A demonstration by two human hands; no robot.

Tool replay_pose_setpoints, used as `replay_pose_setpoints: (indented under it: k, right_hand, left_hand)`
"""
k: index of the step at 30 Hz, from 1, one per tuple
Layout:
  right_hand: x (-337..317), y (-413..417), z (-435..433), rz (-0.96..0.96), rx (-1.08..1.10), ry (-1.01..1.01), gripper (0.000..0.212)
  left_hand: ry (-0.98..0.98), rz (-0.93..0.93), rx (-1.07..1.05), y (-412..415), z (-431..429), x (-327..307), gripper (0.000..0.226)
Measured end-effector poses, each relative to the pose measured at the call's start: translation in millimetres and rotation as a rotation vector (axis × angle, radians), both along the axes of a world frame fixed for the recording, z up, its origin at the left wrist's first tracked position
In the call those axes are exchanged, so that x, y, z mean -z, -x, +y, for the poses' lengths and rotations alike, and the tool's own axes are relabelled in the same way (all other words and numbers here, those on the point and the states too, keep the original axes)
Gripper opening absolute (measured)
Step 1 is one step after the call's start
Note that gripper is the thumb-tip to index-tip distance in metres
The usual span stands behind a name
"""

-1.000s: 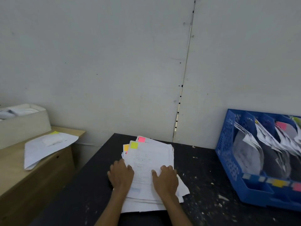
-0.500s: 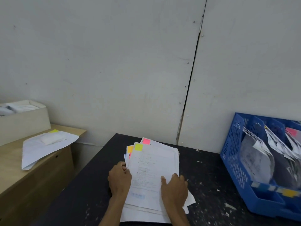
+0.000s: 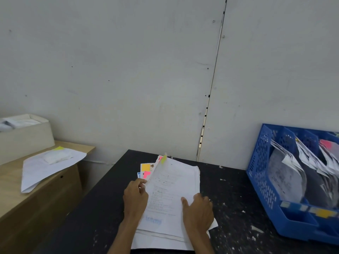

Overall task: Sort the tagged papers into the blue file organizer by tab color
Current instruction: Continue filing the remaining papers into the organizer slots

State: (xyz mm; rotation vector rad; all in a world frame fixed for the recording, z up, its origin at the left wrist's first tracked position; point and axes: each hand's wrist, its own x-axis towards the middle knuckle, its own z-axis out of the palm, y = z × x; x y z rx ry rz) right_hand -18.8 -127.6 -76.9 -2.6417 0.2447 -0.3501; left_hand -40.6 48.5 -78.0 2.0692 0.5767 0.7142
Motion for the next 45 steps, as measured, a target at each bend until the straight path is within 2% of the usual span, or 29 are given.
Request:
replay_pose_setpoints:
  k: [4, 6, 9, 16, 22, 27, 32, 35, 39, 42, 45]
  right_hand:
    - [1.5, -1.3, -4.8, -0.037, 0.009, -0.200, 0.052]
    - [2.7, -1.5, -7.1, -0.062, 0.020, -0.284, 0.038]
    - [4.1, 0.3, -8.2, -0.085, 0.014, -0.319, 0.014]
    - [1.8, 1.1, -9.4, -0.165, 0.013, -0.402, 0.002]
    - [-1.7, 0.2, -10.0, -0.169, 0.031, -0.574, 0.002]
    - [-8.3, -0.5, -14.9, -0.245, 0.018, -0.804, 0.009]
    - [-18.7, 0.4, -21.9, -0.301, -0.148, -1.071, 0.012]
    - [-27.4, 3.1, -22.7, -0.295, -0.254, -1.177, 0.009]
    - [-58.4, 7.5, -42.6, -0.426, -0.354, -1.216, 0.013]
    - [-89.3, 10.8, -79.0, -0.611, -0.370, -1.145, 0.005]
    - [-118.6, 14.3, -131.2, -0.805, -0.300, -1.035, 0.005]
  left_hand:
    - [0.025, -0.059, 0.058, 1.1, -1.9, -5.6, 0.006]
    - [0.061, -0.081, 0.069, 3.0, -1.9, -5.6, 0.006]
    - [0.113, -0.089, 0.090, 5.1, 0.7, -4.1, 0.004]
    - [0.219, -0.117, 0.040, 6.8, 2.3, -4.8, 0.004]
    - [0.213, -0.093, -0.003, 6.4, 5.8, -0.2, 0.024]
    - [0.233, -0.048, -0.010, 3.1, 8.3, 2.9, 0.024]
    - [0.062, -0.027, -0.042, 2.4, 8.1, 5.1, 0.022]
    - [0.012, -0.093, 0.043, 4.5, 2.8, -2.0, 0.025]
    - [0.007, -0.120, 0.247, -4.6, -39.3, -23.8, 0.039]
    - [-0.022, -0.149, 0.362, -25.5, -91.6, -51.6, 0.058]
    - [-0.003, -0.210, 0.525, -43.2, -160.4, -93.9, 0.061]
